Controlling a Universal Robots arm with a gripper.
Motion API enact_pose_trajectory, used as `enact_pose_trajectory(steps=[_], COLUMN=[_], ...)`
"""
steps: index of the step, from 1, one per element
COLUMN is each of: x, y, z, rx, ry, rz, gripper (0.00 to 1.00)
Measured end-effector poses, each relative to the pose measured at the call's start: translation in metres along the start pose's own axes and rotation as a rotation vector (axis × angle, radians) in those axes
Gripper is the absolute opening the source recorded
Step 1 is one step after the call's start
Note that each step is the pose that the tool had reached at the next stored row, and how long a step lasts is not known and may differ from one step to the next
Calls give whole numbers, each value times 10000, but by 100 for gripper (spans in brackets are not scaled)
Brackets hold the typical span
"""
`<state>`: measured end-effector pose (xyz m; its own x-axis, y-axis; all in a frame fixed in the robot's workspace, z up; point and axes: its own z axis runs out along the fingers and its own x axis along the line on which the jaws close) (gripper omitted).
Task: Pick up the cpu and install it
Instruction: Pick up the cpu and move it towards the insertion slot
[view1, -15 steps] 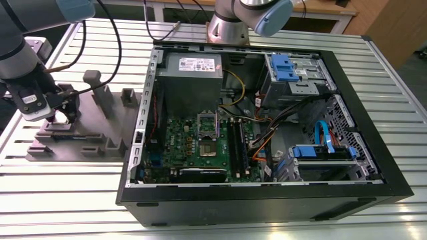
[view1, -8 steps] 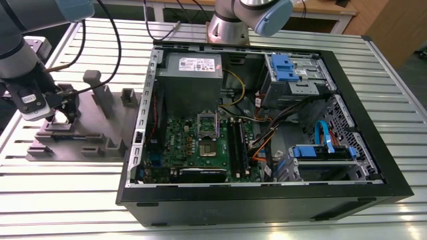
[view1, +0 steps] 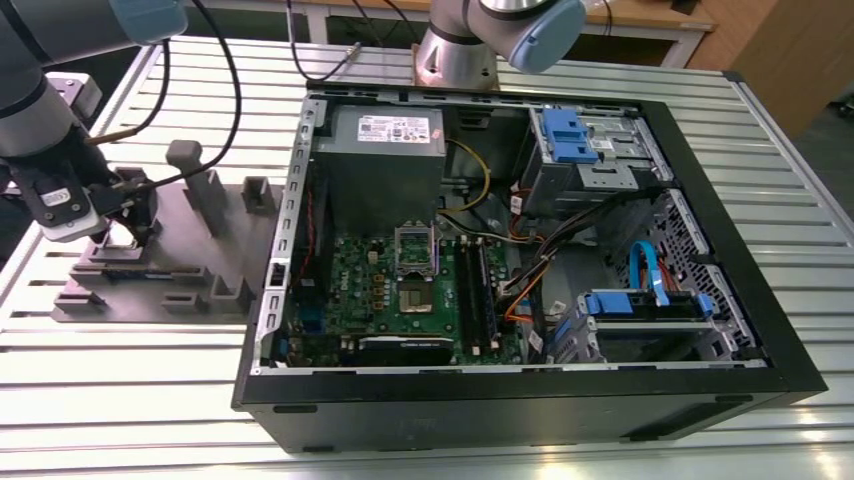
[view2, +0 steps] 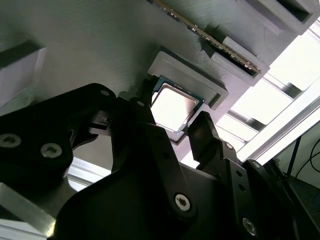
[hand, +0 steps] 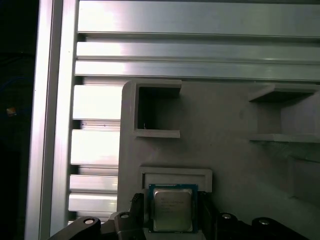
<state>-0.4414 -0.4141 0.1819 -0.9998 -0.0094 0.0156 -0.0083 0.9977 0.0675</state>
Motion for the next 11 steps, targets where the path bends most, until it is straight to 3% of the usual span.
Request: enact_pose_trajectory(steps=[11], x=[7], y=[0], z=[1], rx=[8], ry=[-22], rz=[0], gripper=[56])
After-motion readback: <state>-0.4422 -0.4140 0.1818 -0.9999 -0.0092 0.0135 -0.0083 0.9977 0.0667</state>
